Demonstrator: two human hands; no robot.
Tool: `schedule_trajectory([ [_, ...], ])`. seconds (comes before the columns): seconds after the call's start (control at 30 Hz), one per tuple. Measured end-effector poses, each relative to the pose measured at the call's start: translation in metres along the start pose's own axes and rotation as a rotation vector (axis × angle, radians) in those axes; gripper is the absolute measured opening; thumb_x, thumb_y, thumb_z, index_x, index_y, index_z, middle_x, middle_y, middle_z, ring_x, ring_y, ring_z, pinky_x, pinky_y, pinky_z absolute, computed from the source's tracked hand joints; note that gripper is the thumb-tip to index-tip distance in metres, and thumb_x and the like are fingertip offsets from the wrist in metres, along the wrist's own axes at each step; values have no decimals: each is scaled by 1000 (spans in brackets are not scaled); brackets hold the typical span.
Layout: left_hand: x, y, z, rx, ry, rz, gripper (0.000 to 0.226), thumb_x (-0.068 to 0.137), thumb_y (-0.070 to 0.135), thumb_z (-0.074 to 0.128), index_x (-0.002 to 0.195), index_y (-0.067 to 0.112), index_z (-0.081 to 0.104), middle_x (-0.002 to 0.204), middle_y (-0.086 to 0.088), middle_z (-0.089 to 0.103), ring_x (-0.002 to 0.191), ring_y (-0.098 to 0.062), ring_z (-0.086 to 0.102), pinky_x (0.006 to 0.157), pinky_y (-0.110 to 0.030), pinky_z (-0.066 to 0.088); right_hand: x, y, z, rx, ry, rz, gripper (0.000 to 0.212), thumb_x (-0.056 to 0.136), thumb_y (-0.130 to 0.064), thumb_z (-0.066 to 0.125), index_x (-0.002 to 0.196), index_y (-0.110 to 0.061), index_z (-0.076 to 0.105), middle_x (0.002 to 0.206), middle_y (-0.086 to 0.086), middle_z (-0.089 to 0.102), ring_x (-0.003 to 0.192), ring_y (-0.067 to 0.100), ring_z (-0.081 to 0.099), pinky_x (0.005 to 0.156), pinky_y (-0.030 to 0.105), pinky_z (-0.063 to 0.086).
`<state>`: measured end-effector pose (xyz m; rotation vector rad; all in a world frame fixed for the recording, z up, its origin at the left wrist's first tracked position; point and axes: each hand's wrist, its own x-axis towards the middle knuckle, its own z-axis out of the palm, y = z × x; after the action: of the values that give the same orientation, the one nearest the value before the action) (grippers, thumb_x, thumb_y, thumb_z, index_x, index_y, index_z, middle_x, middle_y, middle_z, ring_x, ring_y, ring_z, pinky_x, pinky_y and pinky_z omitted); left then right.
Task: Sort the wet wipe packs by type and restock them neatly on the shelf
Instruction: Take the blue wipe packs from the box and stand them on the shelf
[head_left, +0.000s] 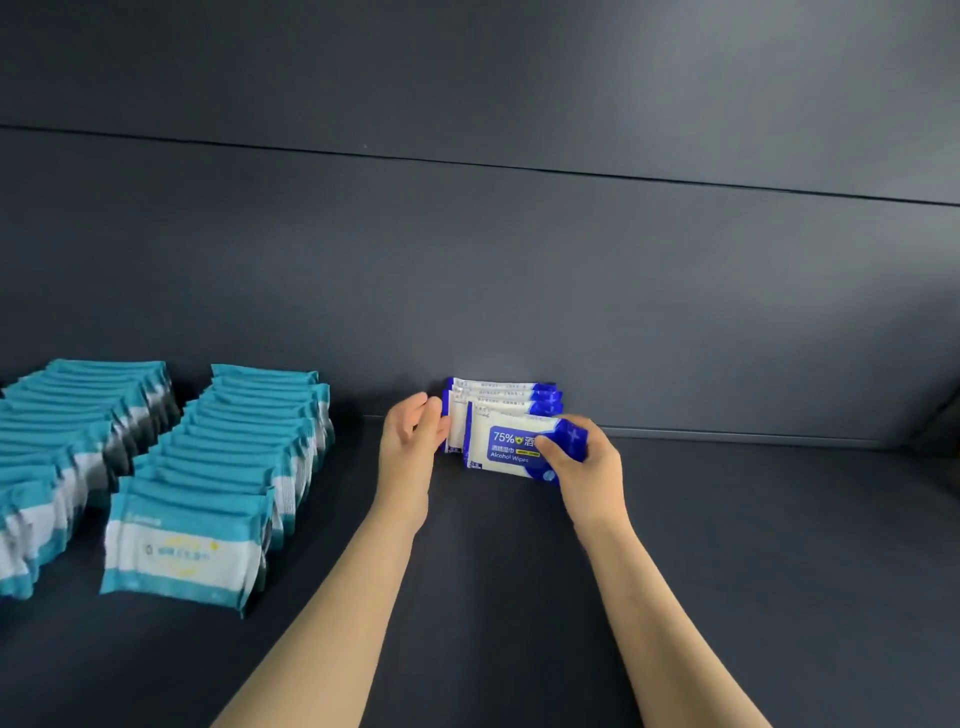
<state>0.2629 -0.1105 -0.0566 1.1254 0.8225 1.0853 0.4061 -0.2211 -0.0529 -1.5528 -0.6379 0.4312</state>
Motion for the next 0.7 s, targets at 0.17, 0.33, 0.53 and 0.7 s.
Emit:
schedule_trajectory([
  [0.17,-4,1,-1,69,-74,44,34,94,33,62,127,27,54,121,12,61,103,5,64,77,-12,50,8,5,17,-181,41,-129,34,87,-21,76,116,-30,60,113,-6,48,107,12,55,80,14,45],
  [0.33,-5,3,4,93,-44,64,29,97,26,60,125,20,56,115,16,61,91,17,61,64,-5,47,11,7,23,-246,65,-193,41,84,-22,78,114,-31,51,116,-9,50,114,14,51,74,6,38],
  [0.53,-4,-1,2,211,-59,96,35,91,15,68,125,21,56,116,12,63,99,4,63,69,-13,52,12,14,26,-281,119,-238,41,83,-23,79,115,-22,53,110,-8,51,109,17,50,73,6,38],
  [0.7,2,-5,5,524,2,239,36,89,11,67,123,16,57,122,1,58,97,-9,62,64,-8,49,11,11,27,-301,114,-213,48,82,-26,80,120,-18,52,115,-2,52,110,18,51,75,9,37],
])
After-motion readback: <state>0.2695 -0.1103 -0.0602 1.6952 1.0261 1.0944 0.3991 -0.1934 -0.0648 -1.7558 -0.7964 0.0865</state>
